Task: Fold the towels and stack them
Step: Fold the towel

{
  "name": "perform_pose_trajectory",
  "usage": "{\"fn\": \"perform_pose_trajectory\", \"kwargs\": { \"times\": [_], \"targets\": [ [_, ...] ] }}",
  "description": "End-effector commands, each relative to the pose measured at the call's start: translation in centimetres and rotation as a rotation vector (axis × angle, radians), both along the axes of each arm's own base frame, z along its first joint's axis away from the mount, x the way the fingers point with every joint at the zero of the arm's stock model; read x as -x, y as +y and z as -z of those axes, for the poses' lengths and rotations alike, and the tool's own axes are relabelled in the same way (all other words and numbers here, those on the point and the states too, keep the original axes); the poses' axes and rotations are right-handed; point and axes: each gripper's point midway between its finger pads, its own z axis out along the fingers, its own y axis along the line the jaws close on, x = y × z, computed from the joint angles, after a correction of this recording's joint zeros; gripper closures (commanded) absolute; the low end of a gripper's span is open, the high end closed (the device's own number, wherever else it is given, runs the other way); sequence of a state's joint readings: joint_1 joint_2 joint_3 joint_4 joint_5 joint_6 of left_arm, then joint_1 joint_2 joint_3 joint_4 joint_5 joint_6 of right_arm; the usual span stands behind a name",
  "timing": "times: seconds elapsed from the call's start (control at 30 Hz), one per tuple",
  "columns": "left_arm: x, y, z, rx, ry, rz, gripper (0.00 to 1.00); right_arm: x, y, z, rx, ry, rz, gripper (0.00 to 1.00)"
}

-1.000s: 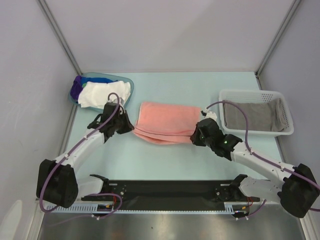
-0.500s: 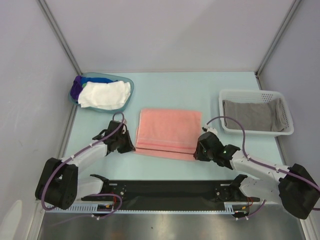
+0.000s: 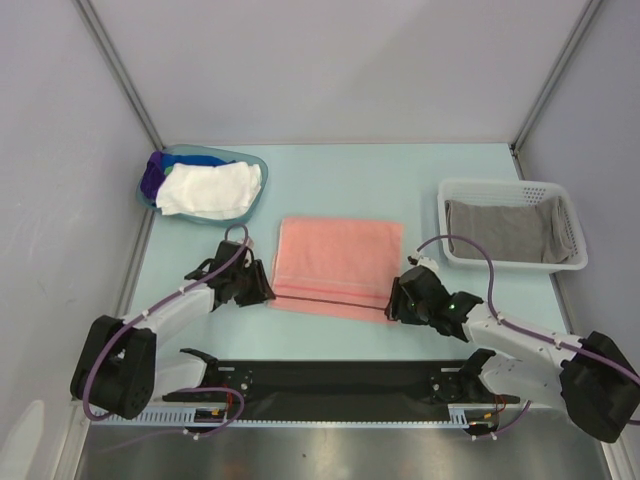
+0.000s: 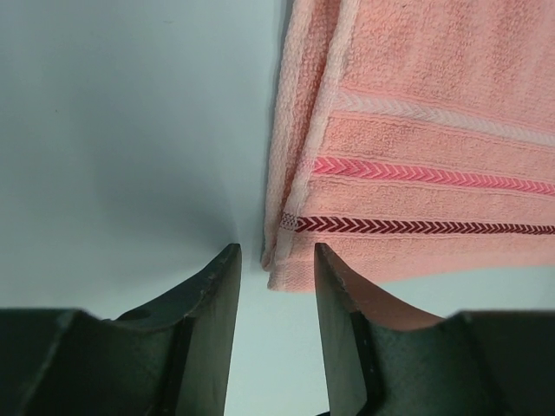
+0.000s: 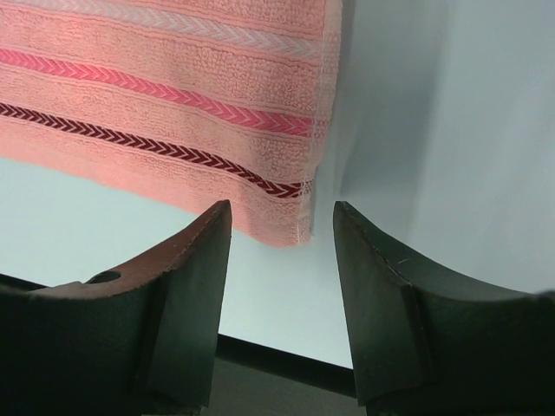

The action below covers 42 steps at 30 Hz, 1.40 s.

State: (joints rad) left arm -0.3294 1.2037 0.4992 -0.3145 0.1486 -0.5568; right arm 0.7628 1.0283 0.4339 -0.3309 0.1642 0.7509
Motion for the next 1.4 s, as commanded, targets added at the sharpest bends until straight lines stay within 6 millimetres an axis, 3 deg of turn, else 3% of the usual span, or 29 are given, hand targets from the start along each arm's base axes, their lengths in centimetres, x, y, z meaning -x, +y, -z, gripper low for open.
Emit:
{"fn": "perform_pose_trajectory", "kwargs": {
  "times": [0.0,0.33,0.47,0.5,0.57,0.6,0.7,0.8,0.83,0.87,0.9,0.93,0.97,1.0,1.07,1.1,1.2,1.37],
  "targets": [
    [-0.2,-0.4,0.0,0.019,-0.015,0.020,0.55,-0.6,0.4,0.2,-0.013,-0.013,0.018,0.44],
    [0.7,-0.9,2.4,0.012,0.029,0.019,0.56,-1.1,1.3,2.5,-0.004,0.012,0.024,0.44],
    [1.0,-1.6,3.0,0.025,0.047,0.036,0.72,-1.1,1.0,3.0,0.020,0.017,0.029,0.49],
    [1.0,-1.7,3.0,0.030,0.046,0.042,0.84,-1.2,1.1,2.7,0.015,0.010,0.028,0.51],
    [0.6,-2.1,2.4,0.043,0.030,0.053,0.94,-1.4,1.1,2.3,0.018,0.000,0.025,0.59],
    [0.0,-2.4,1.6,0.054,0.011,0.057,1.00,-1.6,1.1,1.7,0.013,-0.013,0.025,0.69],
    [-2.0,-3.3,-1.4,0.075,-0.063,0.079,1.00,-2.5,0.9,0.3,0.026,-0.042,0.027,0.83],
    [-3.1,-3.8,-4.5,0.087,-0.125,0.115,1.00,-4.0,0.7,-2.6,0.022,-0.095,0.025,0.88],
    [-3.9,-4.2,-6.4,0.095,-0.157,0.124,1.00,-4.4,0.5,-3.4,0.018,-0.109,0.028,0.91],
    [-4.3,-4.5,-7.8,0.106,-0.191,0.145,1.00,-5.3,0.4,-5.5,-0.001,-0.144,0.039,0.92],
    [-5.3,-4.9,-10.0,0.119,-0.238,0.154,1.00,-5.6,0.1,-6.6,0.004,-0.167,0.032,0.94],
    [-5.3,-4.9,-10.8,0.116,-0.243,0.160,1.00,-6.0,-0.2,-7.7,0.002,-0.187,0.035,0.95],
    [-5.6,-5.1,-12.1,0.123,-0.276,0.175,1.00,-6.7,-0.4,-10.1,-0.023,-0.221,0.045,0.96],
    [-6.1,-5.6,-14.2,0.146,-0.315,0.191,1.00,-6.9,-0.5,-11.2,-0.023,-0.241,0.031,0.98],
    [-6.1,-5.9,-16.3,0.160,-0.343,0.216,1.00,-7.1,-0.8,-13.8,-0.038,-0.281,0.030,0.98],
    [-6.2,-6.1,-17.7,0.175,-0.375,0.226,1.00,-7.6,-0.7,-16.3,-0.063,-0.328,0.030,0.99],
    [-6.6,-7.0,-23.3,0.235,-0.486,0.265,1.00,-7.6,-0.9,-19.7,-0.073,-0.385,0.008,1.00],
    [-5.6,-7.8,-29.9,0.321,-0.594,0.314,1.00,-7.4,-1.1,-27.7,-0.125,-0.534,-0.016,1.00]
  ]
}}
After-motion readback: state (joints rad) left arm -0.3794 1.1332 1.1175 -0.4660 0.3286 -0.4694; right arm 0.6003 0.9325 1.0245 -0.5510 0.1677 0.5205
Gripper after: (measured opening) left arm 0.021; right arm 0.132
